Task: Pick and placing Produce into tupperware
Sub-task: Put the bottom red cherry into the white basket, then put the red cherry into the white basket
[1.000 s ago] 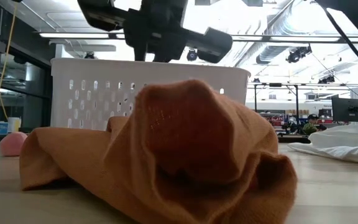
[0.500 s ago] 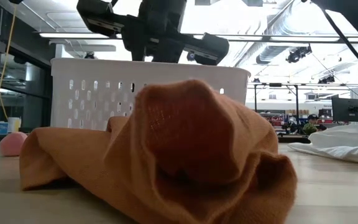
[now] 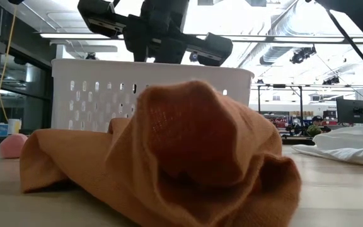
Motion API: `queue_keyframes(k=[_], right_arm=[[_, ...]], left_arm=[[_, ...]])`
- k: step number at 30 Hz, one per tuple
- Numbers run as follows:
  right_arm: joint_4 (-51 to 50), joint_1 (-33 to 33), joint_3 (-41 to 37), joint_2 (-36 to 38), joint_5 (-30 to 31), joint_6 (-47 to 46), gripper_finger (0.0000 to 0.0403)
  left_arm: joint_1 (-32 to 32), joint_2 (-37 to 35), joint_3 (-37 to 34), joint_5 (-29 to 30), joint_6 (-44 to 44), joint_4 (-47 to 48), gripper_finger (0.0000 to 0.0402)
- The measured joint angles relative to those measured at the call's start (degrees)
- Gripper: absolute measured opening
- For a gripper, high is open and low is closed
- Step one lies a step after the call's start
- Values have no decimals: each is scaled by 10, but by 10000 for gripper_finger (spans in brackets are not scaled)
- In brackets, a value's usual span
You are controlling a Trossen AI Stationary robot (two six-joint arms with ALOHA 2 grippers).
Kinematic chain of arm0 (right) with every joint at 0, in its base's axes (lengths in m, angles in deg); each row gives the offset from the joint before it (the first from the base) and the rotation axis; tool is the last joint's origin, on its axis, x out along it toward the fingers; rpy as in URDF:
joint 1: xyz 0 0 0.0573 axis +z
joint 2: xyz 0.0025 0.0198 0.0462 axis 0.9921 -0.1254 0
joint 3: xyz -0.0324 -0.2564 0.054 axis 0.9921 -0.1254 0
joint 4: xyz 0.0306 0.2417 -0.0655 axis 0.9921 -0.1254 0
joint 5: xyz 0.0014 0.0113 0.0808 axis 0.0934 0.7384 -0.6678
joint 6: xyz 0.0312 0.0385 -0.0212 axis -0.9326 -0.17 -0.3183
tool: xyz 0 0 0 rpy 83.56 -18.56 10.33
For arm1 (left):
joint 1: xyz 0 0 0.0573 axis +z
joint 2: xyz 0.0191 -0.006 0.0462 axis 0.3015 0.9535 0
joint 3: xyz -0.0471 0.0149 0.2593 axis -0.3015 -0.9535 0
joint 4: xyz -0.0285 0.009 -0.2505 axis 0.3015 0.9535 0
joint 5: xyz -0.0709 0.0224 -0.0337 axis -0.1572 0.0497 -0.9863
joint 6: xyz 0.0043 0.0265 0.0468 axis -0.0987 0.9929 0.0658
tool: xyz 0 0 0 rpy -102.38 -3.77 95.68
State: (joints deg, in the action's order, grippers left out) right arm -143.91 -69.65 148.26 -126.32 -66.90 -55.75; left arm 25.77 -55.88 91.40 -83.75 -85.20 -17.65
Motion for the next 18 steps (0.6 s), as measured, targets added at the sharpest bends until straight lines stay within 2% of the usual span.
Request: queue_keyframes(k=[5,13,18], right_arm=[[0,0,0,0,-4,1,13],[0,0,0,0,-6,11,65],[5,0,0,0,-6,24,75]], left_arm=[[0,0,0,0,0,7,1],[0,0,0,0,0,7,1],[0,0,0,0,0,7,1]])
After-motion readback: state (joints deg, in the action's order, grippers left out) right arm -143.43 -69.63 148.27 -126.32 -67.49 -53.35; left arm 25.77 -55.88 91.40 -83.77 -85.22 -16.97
